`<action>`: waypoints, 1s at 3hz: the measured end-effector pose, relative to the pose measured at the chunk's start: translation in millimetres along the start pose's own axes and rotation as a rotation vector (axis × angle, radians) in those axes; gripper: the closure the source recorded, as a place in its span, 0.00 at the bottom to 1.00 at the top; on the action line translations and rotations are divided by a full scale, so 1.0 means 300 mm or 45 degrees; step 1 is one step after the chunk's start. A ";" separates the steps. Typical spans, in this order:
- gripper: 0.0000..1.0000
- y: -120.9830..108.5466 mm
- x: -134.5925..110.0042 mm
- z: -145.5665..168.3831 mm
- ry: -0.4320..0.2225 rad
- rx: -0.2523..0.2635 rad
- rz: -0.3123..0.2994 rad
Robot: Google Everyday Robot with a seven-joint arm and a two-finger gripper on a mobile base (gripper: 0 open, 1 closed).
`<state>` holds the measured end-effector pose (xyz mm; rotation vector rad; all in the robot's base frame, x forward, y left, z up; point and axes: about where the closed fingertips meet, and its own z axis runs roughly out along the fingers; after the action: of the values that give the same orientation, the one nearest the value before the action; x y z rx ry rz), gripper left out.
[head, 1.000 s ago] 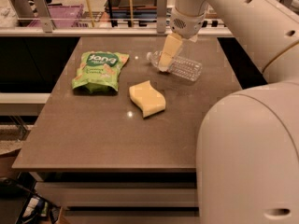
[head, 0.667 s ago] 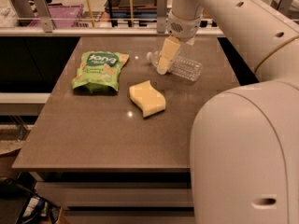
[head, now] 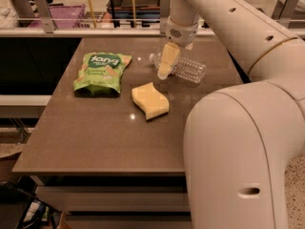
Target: Place water bottle upright
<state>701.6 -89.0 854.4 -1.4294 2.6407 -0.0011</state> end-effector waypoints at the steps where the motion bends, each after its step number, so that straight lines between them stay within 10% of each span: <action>1: 0.00 -0.012 -0.003 0.027 -0.002 -0.008 -0.007; 3: 0.18 -0.022 -0.002 0.068 -0.006 0.002 0.008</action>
Offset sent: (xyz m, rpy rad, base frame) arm -0.0127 -0.0153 -0.0247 -0.0269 0.0520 -0.0268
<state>709.9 -90.9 834.8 -1.4194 2.6410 0.0011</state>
